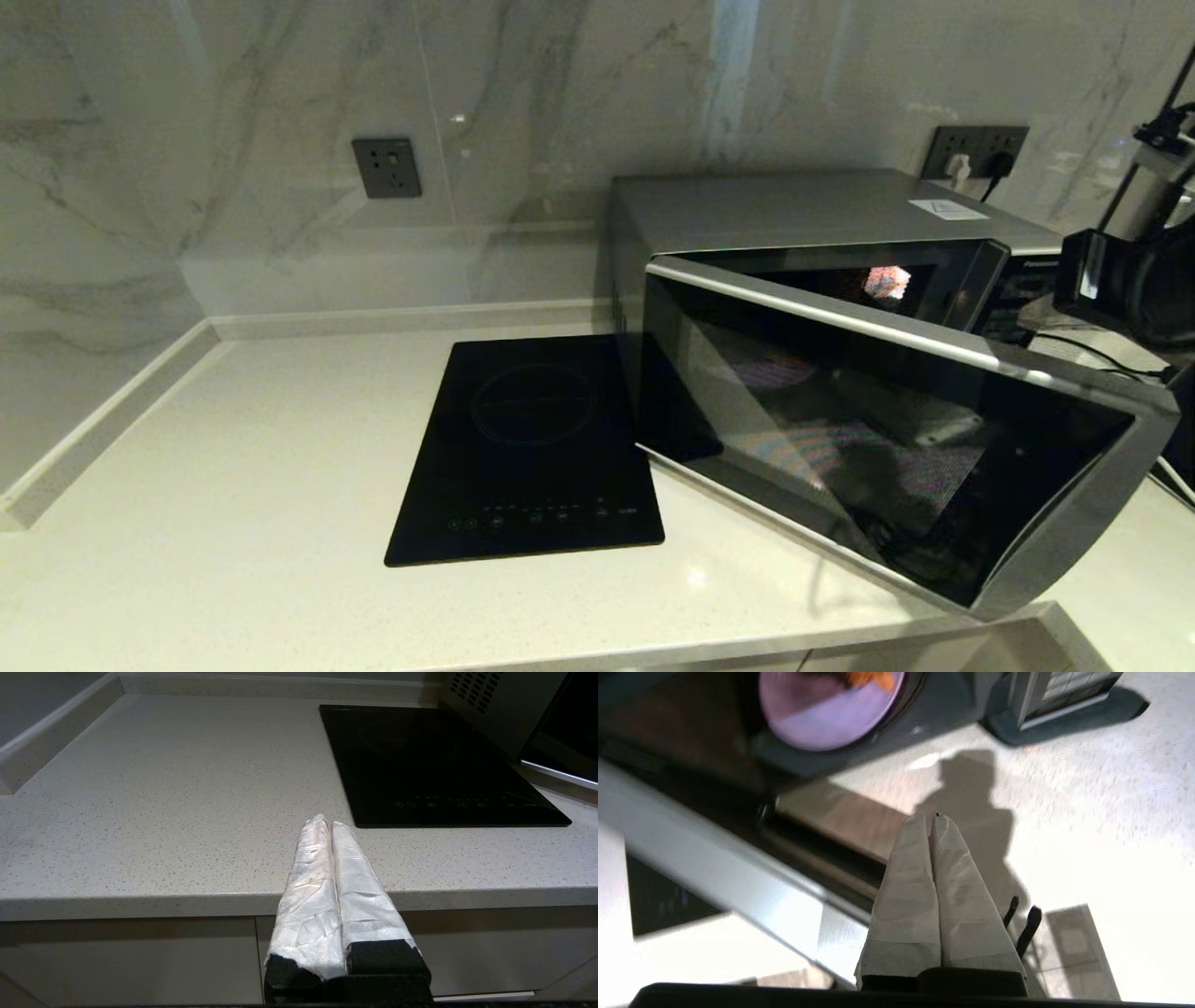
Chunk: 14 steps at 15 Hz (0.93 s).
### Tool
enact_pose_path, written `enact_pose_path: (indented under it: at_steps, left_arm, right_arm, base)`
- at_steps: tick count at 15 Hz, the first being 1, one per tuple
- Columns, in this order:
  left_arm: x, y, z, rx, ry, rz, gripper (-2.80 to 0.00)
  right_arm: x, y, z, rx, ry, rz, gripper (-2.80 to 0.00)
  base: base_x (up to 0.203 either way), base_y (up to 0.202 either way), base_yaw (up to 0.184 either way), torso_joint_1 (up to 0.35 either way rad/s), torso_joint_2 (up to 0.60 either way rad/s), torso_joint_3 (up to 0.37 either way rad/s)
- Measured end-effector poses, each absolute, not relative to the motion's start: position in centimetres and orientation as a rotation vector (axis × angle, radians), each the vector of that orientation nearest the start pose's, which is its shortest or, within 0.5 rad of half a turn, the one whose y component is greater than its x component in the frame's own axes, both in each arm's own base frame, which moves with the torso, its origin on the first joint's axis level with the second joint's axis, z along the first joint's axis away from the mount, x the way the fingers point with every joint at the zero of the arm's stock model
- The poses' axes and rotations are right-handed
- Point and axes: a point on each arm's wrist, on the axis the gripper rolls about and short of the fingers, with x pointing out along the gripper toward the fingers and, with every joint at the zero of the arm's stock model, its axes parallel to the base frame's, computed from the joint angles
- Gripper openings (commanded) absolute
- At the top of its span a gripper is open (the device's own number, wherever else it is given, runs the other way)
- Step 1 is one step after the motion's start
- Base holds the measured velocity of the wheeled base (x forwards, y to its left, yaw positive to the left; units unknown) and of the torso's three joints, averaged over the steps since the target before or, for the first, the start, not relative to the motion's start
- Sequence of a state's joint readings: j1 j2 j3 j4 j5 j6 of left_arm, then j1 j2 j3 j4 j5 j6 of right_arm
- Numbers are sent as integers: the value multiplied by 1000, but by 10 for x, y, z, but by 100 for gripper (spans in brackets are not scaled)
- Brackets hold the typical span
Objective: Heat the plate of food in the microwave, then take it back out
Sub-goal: Open the microwave oven
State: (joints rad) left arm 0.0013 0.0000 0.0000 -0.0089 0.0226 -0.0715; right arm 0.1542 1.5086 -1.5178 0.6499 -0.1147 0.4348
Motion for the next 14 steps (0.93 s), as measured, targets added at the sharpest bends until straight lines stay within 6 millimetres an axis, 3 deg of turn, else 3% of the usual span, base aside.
enact_pose_path:
  at_steps: [7, 14]
  left_arm:
    - [-23, 0, 76, -71, -10, 23, -280]
    - [-23, 0, 76, -71, -10, 23, -280]
  right_arm:
    - [177, 68, 322, 286, 702, 12, -280]
    - [150, 82, 313, 277, 817, 77, -280]
  base:
    - [0, 0, 0, 0, 0, 0]
    - [0, 0, 0, 0, 0, 0]
